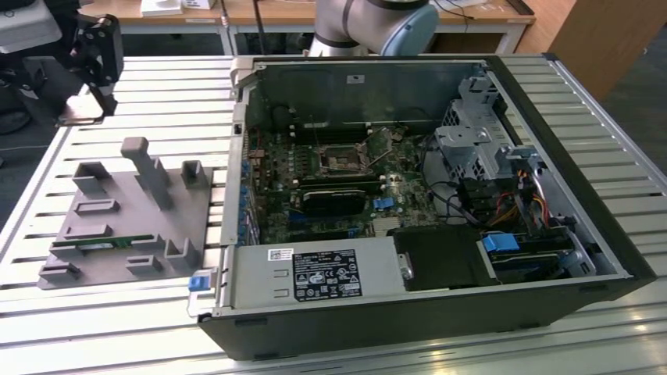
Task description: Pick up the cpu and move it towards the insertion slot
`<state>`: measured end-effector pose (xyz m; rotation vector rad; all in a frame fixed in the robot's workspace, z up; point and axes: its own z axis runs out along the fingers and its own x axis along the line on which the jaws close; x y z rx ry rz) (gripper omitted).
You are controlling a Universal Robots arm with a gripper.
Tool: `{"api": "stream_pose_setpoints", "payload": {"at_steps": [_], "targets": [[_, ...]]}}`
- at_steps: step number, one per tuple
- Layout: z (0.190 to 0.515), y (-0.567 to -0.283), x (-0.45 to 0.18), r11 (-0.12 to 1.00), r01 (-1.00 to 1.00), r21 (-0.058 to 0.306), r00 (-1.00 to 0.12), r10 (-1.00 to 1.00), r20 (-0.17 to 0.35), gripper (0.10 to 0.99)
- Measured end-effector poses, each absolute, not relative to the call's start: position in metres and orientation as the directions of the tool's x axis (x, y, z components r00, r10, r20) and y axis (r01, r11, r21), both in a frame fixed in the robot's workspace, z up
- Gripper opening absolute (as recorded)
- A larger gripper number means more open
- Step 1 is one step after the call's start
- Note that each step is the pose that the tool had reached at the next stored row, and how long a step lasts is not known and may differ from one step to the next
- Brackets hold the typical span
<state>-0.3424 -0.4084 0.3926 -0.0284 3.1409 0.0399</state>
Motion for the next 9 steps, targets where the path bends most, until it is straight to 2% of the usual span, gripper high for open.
{"api": "stream_pose_setpoints", "payload": {"at_steps": [9], "targets": [[0.393, -0.408, -0.331, 1.000, -0.018, 0.025, -1.000, -0.018, 0.000, 0.541]]}}
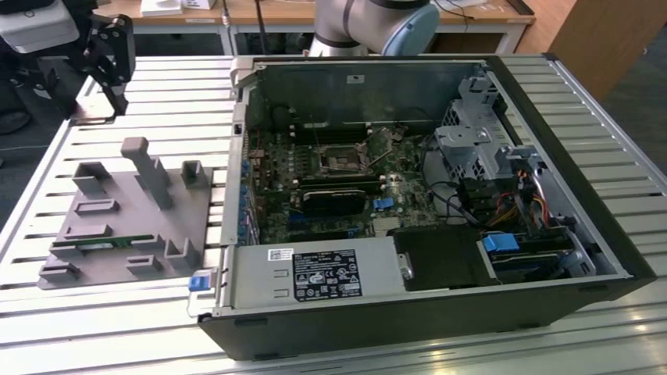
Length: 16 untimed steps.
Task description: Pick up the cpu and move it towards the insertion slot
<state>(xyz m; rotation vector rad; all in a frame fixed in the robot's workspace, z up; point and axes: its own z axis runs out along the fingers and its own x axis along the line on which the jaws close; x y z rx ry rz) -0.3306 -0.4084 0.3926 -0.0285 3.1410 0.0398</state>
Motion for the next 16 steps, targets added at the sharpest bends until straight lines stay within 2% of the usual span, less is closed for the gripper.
{"api": "stream_pose_setpoints", "payload": {"at_steps": [16], "targets": [[0.393, -0.408, -0.311, 1.000, -0.018, 0.025, -1.000, -0.018, -0.001, 0.541]]}}
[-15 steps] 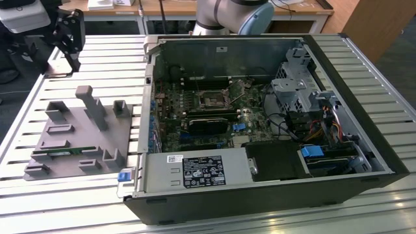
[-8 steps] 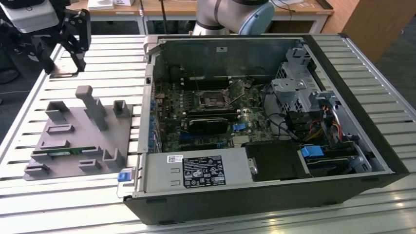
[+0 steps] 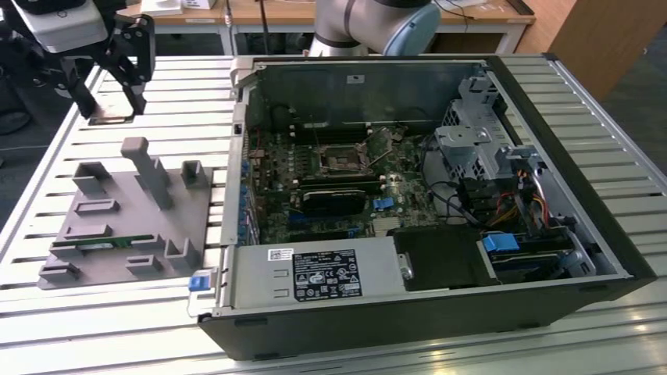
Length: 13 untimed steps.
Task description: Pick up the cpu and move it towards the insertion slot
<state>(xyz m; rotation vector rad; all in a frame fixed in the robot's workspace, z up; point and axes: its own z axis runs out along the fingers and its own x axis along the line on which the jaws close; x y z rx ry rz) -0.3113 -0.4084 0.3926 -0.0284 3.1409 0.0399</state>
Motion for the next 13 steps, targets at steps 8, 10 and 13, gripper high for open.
{"api": "stream_pose_setpoints", "payload": {"at_steps": [8, 10, 13], "targets": [[0.393, -0.408, -0.302, 1.000, -0.018, 0.025, -1.000, -0.018, -0.001, 0.541], [0.393, -0.408, -0.300, 1.000, -0.018, 0.025, -1.000, -0.018, -0.001, 0.541], [0.393, -0.408, -0.297, 1.000, -0.018, 0.025, -1.000, -0.018, -0.001, 0.541]]}}
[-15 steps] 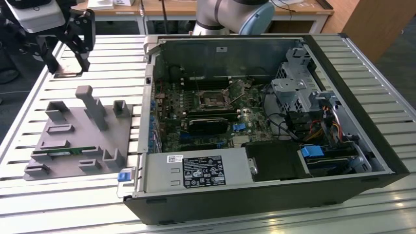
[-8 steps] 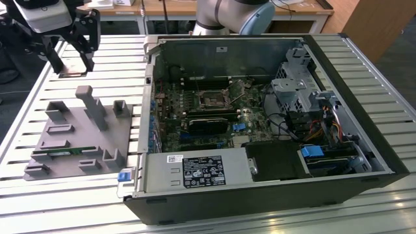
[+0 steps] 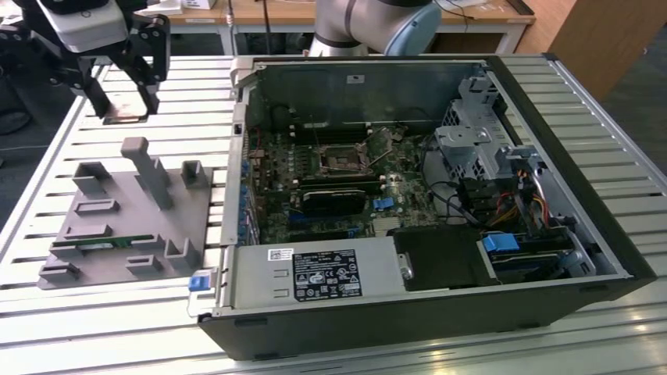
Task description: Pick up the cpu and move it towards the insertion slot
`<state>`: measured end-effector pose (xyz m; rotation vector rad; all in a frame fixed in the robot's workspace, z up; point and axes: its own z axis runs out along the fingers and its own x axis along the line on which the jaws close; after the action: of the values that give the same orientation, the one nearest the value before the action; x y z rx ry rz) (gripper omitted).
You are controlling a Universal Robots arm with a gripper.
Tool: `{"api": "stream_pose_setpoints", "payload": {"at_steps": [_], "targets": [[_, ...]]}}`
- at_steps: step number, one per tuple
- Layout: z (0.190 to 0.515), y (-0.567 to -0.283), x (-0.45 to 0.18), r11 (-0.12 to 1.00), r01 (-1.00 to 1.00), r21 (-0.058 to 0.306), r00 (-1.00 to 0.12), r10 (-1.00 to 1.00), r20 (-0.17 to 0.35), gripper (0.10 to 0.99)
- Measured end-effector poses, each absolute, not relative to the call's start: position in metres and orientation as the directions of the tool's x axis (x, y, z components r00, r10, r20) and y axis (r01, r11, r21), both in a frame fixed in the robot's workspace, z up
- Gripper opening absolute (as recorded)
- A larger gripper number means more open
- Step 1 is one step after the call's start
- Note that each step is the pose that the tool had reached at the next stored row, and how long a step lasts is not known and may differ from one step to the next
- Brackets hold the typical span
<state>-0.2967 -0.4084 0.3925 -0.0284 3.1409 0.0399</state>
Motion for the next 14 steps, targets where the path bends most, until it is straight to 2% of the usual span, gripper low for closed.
{"api": "stream_pose_setpoints", "payload": {"at_steps": [14], "targets": [[0.393, -0.408, -0.280, 1.000, -0.018, 0.025, -1.000, -0.018, -0.001, 0.541]]}}
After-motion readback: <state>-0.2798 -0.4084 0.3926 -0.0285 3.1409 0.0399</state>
